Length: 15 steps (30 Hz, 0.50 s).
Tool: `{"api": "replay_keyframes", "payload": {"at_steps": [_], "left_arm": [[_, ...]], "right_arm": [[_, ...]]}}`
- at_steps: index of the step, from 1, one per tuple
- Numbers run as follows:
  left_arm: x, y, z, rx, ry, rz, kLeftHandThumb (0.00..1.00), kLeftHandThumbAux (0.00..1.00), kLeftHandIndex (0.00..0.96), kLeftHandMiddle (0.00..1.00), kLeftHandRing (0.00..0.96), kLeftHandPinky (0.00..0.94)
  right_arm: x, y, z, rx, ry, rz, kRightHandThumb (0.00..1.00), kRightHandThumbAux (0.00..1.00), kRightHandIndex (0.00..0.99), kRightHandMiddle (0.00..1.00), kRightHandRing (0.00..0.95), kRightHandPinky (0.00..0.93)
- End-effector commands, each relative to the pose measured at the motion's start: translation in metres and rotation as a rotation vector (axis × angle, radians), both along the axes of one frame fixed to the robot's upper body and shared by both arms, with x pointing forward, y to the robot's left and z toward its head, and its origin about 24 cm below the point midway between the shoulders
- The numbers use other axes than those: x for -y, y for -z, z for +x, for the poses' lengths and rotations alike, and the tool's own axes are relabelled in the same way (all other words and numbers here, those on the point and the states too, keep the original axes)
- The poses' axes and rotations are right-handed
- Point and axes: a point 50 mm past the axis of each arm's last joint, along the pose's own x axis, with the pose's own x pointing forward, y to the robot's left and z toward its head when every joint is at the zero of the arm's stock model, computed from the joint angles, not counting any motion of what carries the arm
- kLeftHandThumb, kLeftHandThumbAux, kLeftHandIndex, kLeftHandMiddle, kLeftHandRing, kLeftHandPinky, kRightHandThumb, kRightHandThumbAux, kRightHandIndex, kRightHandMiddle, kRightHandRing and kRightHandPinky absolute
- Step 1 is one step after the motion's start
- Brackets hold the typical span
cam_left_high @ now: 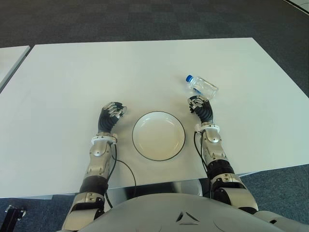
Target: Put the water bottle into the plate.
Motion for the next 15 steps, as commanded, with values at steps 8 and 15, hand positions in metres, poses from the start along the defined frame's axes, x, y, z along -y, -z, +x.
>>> {"api": "replay_keyframes", "payload": {"at_steps": [8,15], "left_arm": [[0.0004,0.0097,-0.0057,-0.054,-0.022,-0.01,0.834,0.677,0.414,0.471,0.501,0.499],[0.0009,0.0101,-0.0055,-0.056,-0.027,-0.012,0.834,0.677,0.416,0.469,0.5,0.498]], "right_arm": [[0.0002,0.009,-0.0059,-0.052,-0.008,0.004,0.705,0.728,0.439,0.694,0.68,0.681],[0.0001,0.0012,-0.0038,-0.017,-0.011,0.0,0.705,0.728,0.439,0.694,0.683,0.69]]}}
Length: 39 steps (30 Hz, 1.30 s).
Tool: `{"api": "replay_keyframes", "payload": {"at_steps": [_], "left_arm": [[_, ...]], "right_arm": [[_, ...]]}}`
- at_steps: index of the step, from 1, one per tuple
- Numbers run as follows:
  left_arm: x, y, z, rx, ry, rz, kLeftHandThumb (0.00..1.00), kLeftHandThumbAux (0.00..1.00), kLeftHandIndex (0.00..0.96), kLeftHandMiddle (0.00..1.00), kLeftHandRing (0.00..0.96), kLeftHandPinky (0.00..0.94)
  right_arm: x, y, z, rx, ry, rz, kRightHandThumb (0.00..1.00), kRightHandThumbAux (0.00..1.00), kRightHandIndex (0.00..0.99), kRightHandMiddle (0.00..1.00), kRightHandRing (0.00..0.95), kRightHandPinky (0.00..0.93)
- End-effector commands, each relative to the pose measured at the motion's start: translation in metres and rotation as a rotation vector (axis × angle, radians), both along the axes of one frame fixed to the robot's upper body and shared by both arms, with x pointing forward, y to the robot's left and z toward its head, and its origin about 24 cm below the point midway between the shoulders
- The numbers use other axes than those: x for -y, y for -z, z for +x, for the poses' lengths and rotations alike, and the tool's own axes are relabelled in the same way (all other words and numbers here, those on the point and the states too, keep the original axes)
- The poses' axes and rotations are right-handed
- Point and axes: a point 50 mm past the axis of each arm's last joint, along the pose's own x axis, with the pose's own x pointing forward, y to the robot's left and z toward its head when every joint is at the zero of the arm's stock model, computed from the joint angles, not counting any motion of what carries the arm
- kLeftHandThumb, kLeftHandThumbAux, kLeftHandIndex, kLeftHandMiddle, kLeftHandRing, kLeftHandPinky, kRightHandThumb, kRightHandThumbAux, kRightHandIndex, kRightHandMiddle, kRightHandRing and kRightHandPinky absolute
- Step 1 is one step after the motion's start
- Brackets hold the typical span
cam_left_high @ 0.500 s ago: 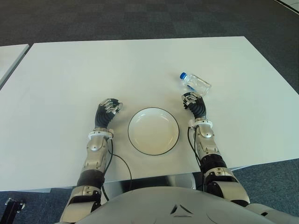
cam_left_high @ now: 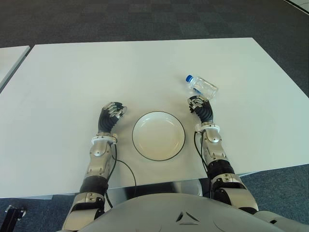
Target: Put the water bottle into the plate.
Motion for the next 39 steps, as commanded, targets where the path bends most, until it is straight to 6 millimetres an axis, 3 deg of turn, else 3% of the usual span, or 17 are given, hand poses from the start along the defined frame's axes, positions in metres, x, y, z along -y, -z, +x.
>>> {"api": "replay_keyframes", "payload": {"at_steps": [1,7,11,14,17,18,20,23,30,39], "left_arm": [[0.001,0.01,-0.005,-0.057,-0.022,-0.01,0.834,0.677,0.416,0.469,0.499,0.498],[0.002,0.01,-0.005,-0.058,-0.022,-0.005,0.833,0.678,0.412,0.471,0.5,0.498],[0.002,0.01,-0.004,-0.054,-0.014,0.0,0.833,0.678,0.41,0.473,0.506,0.5],[0.003,0.009,-0.003,-0.052,-0.012,0.0,0.833,0.678,0.412,0.472,0.507,0.5],[0.004,0.008,-0.003,-0.052,-0.017,-0.001,0.834,0.677,0.42,0.468,0.501,0.495],[0.004,0.008,-0.003,-0.052,-0.018,0.0,0.835,0.677,0.423,0.466,0.499,0.494],[0.004,0.008,-0.003,-0.052,-0.018,0.001,0.835,0.676,0.426,0.465,0.498,0.493],[0.004,0.008,-0.003,-0.048,-0.015,0.002,0.836,0.676,0.427,0.465,0.502,0.498],[0.004,0.008,-0.003,-0.05,-0.013,0.007,0.835,0.676,0.424,0.466,0.505,0.502],[0.003,0.008,-0.003,-0.052,-0.014,0.009,0.834,0.678,0.418,0.468,0.507,0.497]], "right_arm": [[0.0,-0.001,-0.002,-0.008,0.001,-0.003,0.705,0.728,0.439,0.694,0.683,0.691],[0.001,-0.023,0.005,0.076,0.008,-0.086,0.705,0.728,0.438,0.683,0.671,0.661],[0.0,-0.039,0.01,0.171,0.007,-0.237,0.701,0.729,0.433,0.651,0.636,0.606],[-0.004,-0.057,0.014,0.247,0.003,-0.342,0.692,0.731,0.421,0.552,0.544,0.521],[-0.006,-0.073,0.018,0.338,0.0,-0.559,0.681,0.731,0.41,0.414,0.426,0.428],[-0.006,-0.075,0.018,0.349,0.001,-0.6,0.555,0.705,0.328,0.354,0.368,0.376],[-0.005,-0.076,0.02,0.358,0.005,-0.661,0.438,0.676,0.246,0.29,0.304,0.315],[0.001,-0.082,0.032,0.362,0.016,-0.767,0.363,0.631,0.152,0.195,0.203,0.223],[0.007,-0.097,0.051,0.373,0.052,-0.863,0.374,0.545,0.019,0.03,0.046,0.103],[0.011,-0.102,0.072,0.304,0.081,-0.941,0.448,0.442,0.0,0.0,0.001,0.012]]}}
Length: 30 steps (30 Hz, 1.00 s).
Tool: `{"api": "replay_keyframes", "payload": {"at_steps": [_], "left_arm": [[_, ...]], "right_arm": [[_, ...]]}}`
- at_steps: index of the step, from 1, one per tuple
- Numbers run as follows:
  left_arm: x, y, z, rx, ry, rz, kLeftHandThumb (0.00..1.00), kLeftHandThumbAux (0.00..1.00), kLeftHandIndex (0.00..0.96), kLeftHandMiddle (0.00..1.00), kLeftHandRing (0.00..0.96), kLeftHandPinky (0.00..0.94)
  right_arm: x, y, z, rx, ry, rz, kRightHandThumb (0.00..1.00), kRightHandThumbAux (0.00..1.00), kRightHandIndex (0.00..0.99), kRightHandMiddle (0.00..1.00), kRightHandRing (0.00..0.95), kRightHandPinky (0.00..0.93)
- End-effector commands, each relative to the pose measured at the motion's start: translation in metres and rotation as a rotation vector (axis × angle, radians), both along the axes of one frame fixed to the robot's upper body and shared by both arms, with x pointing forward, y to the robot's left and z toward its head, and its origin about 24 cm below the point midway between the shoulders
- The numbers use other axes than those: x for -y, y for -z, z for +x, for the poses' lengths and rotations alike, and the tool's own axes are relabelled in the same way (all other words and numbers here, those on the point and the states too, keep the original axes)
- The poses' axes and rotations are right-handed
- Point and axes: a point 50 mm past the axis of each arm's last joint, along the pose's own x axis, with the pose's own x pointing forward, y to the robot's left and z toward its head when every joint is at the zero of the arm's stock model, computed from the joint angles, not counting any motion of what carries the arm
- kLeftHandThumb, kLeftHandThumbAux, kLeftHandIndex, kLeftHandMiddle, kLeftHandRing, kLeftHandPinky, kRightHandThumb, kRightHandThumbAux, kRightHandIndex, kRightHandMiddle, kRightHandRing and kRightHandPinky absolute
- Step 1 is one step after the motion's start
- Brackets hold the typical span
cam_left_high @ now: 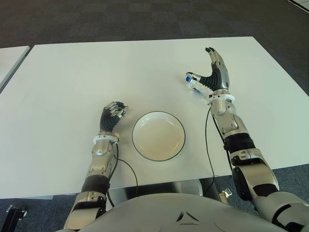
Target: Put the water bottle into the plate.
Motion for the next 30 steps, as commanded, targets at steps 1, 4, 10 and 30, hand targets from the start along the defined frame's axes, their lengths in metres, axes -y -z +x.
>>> {"api": "replay_keyframes", "payload": {"at_steps": [1,4,10,30], "left_arm": [[-0.001,0.009,-0.006,-0.054,-0.013,-0.002,0.834,0.678,0.418,0.468,0.506,0.497],[-0.001,0.009,-0.006,-0.054,-0.013,-0.004,0.834,0.678,0.417,0.468,0.504,0.499],[-0.002,0.009,-0.005,-0.052,-0.01,-0.005,0.833,0.678,0.415,0.471,0.51,0.503],[-0.005,0.011,-0.003,-0.044,-0.006,-0.001,0.831,0.68,0.402,0.481,0.527,0.505]], "right_arm": [[0.004,0.006,0.017,-0.079,0.059,-0.046,0.456,0.433,0.0,0.0,0.001,0.009],[0.006,0.009,0.027,-0.113,0.091,-0.065,0.484,0.398,0.0,0.0,0.0,0.003],[0.011,0.012,0.039,-0.192,0.159,-0.118,0.515,0.337,0.0,0.0,0.0,0.0],[0.021,0.044,0.038,-0.538,0.256,-0.162,0.545,0.2,0.0,0.0,0.0,0.0]]}}
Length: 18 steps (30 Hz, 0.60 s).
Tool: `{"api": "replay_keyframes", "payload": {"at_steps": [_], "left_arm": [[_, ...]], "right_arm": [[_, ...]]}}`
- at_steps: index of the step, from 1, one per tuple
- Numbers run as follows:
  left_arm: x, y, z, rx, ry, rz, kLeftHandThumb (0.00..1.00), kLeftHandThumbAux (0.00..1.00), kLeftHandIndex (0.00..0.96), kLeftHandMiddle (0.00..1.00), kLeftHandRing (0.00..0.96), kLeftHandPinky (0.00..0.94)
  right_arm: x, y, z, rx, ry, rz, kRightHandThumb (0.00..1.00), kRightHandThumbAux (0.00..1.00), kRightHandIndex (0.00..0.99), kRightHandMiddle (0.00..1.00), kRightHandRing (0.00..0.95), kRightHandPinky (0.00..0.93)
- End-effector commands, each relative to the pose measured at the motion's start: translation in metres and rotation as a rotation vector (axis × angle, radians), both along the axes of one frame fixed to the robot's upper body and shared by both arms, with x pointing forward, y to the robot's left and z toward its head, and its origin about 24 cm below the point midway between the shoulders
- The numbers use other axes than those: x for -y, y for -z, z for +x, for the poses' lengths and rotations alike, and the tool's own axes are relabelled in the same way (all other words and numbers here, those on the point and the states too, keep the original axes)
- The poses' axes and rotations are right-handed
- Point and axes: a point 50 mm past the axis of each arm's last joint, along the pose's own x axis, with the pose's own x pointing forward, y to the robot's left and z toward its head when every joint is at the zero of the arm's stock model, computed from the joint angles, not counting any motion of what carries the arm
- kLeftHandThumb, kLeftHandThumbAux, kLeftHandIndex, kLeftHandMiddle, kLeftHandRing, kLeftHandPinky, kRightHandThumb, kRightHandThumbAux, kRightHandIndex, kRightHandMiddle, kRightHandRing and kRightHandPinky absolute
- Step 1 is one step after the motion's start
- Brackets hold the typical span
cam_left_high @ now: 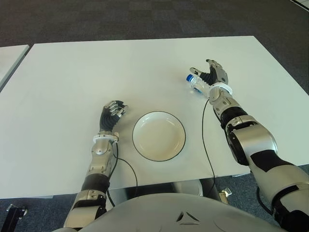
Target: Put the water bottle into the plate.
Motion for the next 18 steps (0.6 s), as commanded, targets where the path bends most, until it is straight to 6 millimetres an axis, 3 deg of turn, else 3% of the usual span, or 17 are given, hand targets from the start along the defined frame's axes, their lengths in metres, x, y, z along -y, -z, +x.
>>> {"api": "replay_keyframes", "payload": {"at_steps": [1,18], "left_arm": [[-0.003,0.011,-0.005,-0.061,-0.007,-0.008,0.831,0.68,0.402,0.481,0.525,0.505],[-0.003,0.013,-0.007,-0.065,-0.042,-0.041,0.833,0.678,0.416,0.469,0.494,0.491]], "right_arm": [[0.001,0.009,-0.002,-0.094,0.029,0.017,0.548,0.203,0.0,0.0,0.0,0.0],[0.007,0.045,-0.023,-0.313,0.087,0.005,0.593,0.239,0.0,0.0,0.0,0.0]]}}
